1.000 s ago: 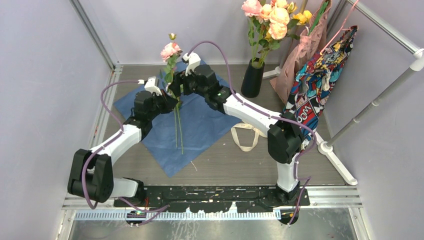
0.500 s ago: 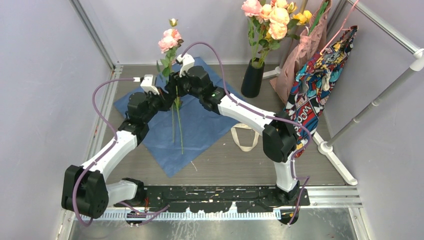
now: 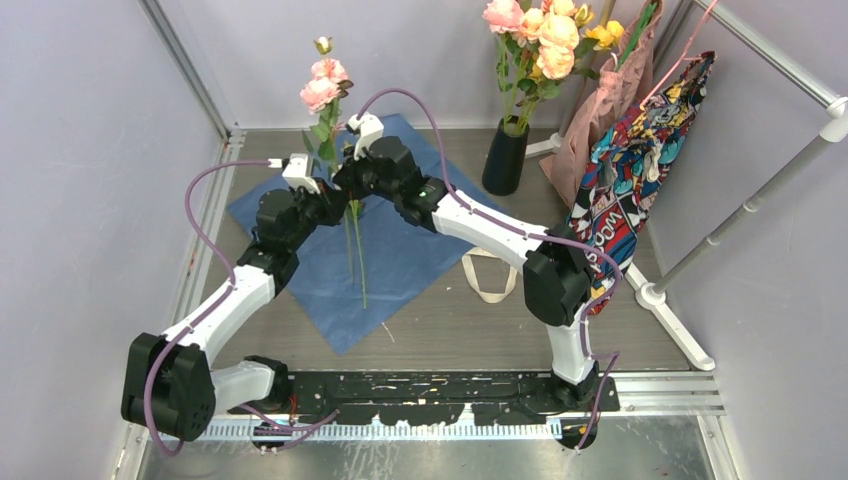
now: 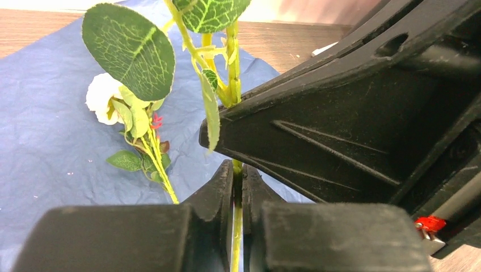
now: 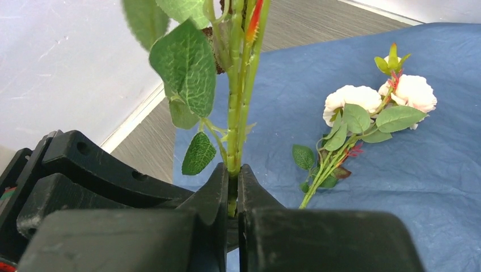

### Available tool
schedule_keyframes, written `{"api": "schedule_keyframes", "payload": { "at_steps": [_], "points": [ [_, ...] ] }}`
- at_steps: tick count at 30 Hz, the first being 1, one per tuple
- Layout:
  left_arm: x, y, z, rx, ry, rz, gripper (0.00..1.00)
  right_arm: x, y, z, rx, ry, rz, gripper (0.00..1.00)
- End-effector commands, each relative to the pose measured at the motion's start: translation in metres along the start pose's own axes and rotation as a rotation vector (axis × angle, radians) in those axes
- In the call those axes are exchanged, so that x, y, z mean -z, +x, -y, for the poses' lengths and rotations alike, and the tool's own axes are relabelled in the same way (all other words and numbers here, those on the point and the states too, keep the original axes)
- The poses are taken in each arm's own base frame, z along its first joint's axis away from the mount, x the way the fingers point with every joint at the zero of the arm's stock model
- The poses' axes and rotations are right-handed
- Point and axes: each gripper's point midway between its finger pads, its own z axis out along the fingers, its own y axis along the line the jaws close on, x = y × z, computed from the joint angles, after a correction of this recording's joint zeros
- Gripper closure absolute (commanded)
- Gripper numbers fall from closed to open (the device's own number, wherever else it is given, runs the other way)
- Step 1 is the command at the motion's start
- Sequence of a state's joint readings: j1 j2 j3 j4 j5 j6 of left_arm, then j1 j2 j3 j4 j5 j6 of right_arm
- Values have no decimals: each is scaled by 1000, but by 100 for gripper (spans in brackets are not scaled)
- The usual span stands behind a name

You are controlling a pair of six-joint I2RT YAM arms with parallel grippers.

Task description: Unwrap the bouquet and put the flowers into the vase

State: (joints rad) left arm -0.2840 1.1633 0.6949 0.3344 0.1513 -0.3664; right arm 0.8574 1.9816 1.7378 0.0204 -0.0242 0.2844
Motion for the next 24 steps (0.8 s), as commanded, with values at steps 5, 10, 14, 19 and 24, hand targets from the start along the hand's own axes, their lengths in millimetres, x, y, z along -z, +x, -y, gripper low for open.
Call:
{"api": "schedule_keyframes", "payload": {
  "at_steps": [5,10,14,19,24],
  "points": [
    [6,-38,16,-15,45,122,35,19,-51,4,118,74,113,99],
    [14,-28,22,29,55,94,22,38,-84,30,238,213,154,99],
    [26,-5,27,62,46,77,21,58,-125,61,319,317,203,99],
    [38,7,24,96,21,40,21,101,-188,96,417,409,385,99],
    [44,3,18,59,-14,43,21,145,-246,124,435,485,503,99]
  ]
}}
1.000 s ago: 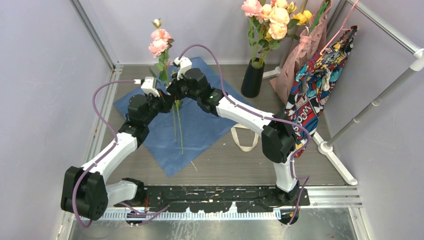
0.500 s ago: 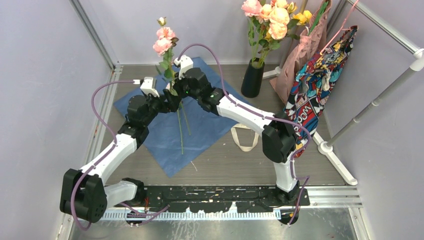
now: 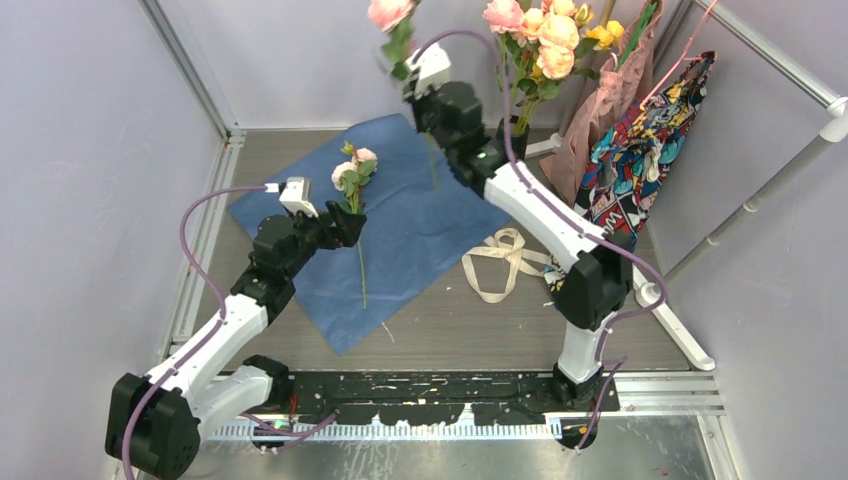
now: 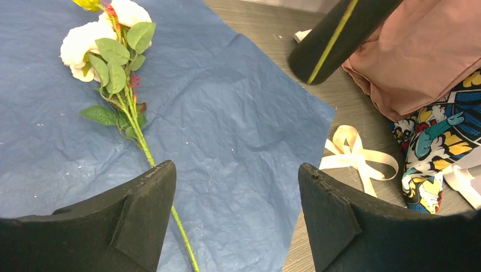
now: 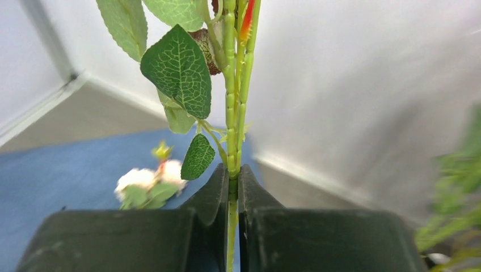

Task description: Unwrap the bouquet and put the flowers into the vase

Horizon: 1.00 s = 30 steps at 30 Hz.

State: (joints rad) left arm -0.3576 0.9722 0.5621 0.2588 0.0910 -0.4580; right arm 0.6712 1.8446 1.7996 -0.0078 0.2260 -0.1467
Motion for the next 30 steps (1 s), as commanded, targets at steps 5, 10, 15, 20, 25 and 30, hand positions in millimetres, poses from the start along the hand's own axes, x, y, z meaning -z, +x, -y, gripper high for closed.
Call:
{"api": "schedule_keyframes", "payload": {
  "at_steps": [5,10,15,20,25,30],
  "points": [
    [3,-16,-5,-23,-43,49,21,36,-138,114,11,237,332,99],
    [-1,-11,-7,-10,-46,38,21,36,-158,159,34,320,350,99],
    [-1,-9,-10,-19,-58,30,21,41,-161,192,40,379,347,99],
    [-2,-7,-10,-27,-58,23,21,43,-149,214,24,419,341,99],
    [-1,-10,-6,-26,-40,23,21,37,-145,232,8,440,341,99],
    [5,-9,-11,-39,-65,24,21,29,-135,247,-9,452,326,99]
  ]
}}
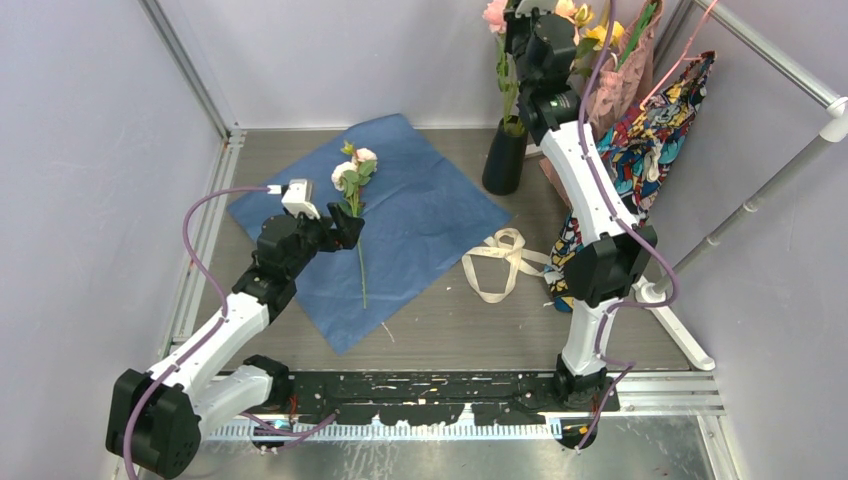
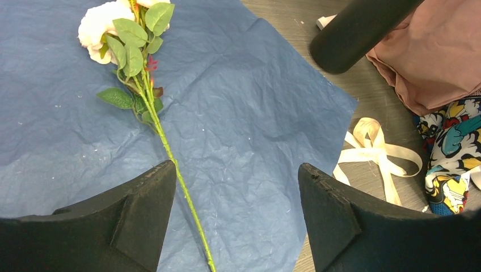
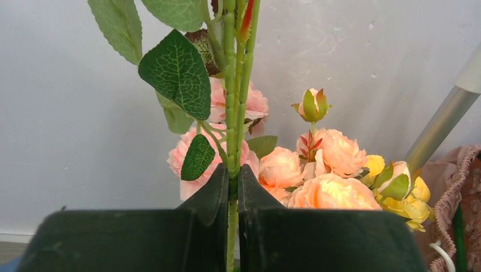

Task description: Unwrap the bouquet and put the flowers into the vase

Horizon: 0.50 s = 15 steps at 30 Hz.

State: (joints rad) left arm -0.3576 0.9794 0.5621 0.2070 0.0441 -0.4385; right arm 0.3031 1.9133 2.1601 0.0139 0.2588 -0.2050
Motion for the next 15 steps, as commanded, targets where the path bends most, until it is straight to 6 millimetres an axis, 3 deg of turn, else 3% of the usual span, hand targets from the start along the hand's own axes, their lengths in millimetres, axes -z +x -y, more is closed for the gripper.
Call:
{"api": "schedule_keyframes", "payload": {
  "at_steps": [1,7,15],
  "points": [
    [6,-18,2,-23,-3,61,21,-4,-22,14,-45,17,62,99],
    [4,-12,-1,-20,-12,49,21,-5,15,19,-56,24,13,99],
    [1,-6,-2,-4,-7,37,21,5,64,11,-69,-1,-68,99]
  ]
}}
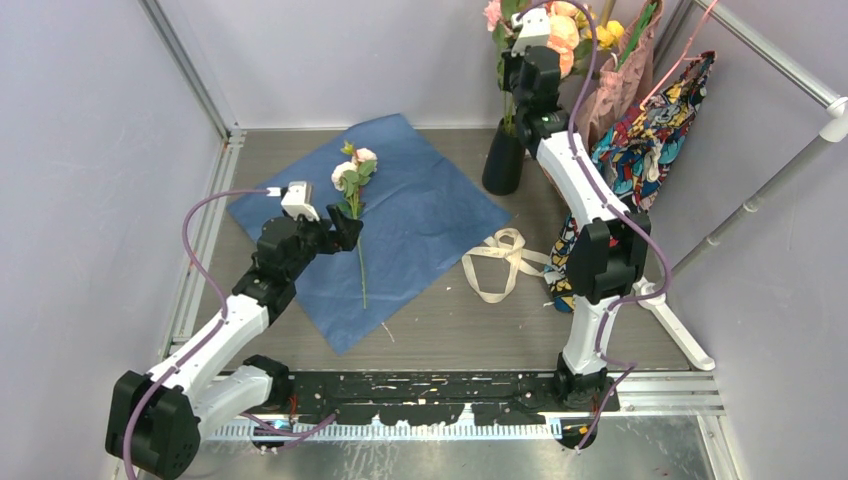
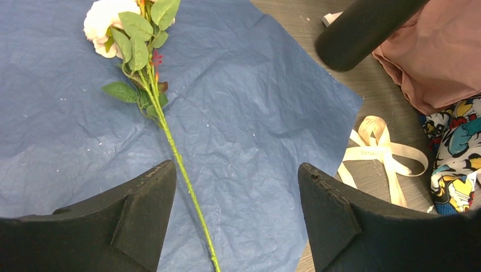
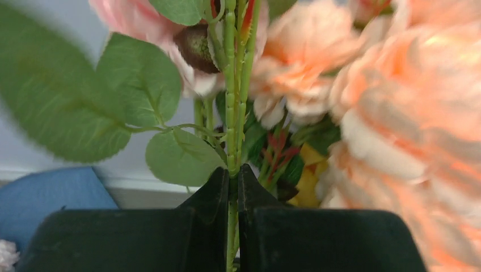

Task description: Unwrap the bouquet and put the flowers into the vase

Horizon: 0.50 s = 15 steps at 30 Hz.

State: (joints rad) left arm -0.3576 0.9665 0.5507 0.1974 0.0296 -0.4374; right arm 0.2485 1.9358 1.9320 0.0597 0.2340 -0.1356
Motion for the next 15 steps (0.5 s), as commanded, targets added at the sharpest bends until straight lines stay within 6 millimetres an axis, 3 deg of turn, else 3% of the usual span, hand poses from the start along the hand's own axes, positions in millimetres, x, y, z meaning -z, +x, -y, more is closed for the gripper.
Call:
{"api": "schedule_keyframes", "payload": {
  "at_steps": [1,2,6,8,15],
  "points": [
    [-1,-8,2,-2,11,37,21,19,-46,4,-59,-12,121,99],
    [-1,-7,2,-1,11,35,21,19,-43,3,-65,-14,115,91],
    [-2,-6,1,-2,7,27,21,25,-46,-1,-82,-39,121,33],
    [-3,-5,0,-1,2,25,21,30,-54,0,-90,-44,135,27],
    [-11,13,-22,41,-125,-54,23,65,-97,8,-107,-69,225,27]
  ]
}}
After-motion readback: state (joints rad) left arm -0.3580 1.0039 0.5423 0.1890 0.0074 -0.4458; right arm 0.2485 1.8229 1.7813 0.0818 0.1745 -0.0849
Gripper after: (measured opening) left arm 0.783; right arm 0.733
